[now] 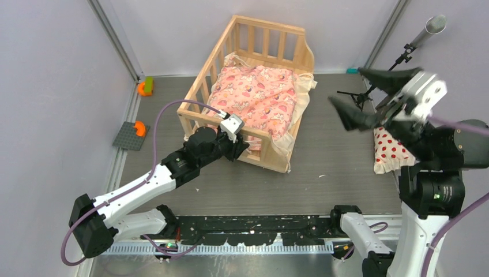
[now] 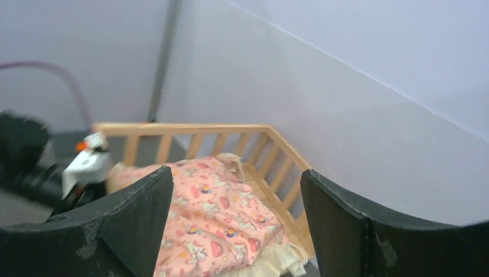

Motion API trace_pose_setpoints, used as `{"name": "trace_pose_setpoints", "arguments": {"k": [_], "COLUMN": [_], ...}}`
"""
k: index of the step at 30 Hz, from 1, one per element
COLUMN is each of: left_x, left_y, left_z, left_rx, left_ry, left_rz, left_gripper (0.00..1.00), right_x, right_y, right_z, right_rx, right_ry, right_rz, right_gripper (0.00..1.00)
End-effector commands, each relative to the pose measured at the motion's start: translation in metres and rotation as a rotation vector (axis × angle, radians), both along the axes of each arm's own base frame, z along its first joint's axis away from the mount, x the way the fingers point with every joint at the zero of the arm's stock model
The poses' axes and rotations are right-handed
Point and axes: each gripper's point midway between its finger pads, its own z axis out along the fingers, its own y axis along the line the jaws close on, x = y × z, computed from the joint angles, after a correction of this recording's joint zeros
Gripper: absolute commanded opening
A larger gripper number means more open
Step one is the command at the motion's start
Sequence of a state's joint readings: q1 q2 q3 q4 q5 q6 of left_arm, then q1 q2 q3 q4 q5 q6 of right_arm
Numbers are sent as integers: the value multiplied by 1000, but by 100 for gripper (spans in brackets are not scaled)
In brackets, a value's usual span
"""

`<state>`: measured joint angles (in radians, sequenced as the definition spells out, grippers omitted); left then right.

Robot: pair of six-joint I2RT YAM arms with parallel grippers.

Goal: Set up the pet bed

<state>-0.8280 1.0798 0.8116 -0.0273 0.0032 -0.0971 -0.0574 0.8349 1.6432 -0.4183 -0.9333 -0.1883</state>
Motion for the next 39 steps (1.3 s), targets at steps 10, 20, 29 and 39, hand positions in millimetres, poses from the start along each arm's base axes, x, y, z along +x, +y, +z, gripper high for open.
{"name": "trace_pose_setpoints", "arguments": {"k": [10,20,29,39], "left_x": [27,23,19,28], "left_y": [19,20,24,43], "left_z": [2,-4,-12,-16], "left_rx": [22,31,65,32], "left_ry": [-5,22,58,149], "left_rz": [95,92,84,116], "left_gripper": [0,0,0,0], "right_x": [108,82,46,41], "right_y": [-92,-49,32,109], "right_z": [-165,-226,-235,-241], "right_rx": [551,612,332,124], "right_ry": [1023,1347,1199,903], "right_rz": [-766,-597,-387,-371], "right_gripper": [99,99,99,99]}}
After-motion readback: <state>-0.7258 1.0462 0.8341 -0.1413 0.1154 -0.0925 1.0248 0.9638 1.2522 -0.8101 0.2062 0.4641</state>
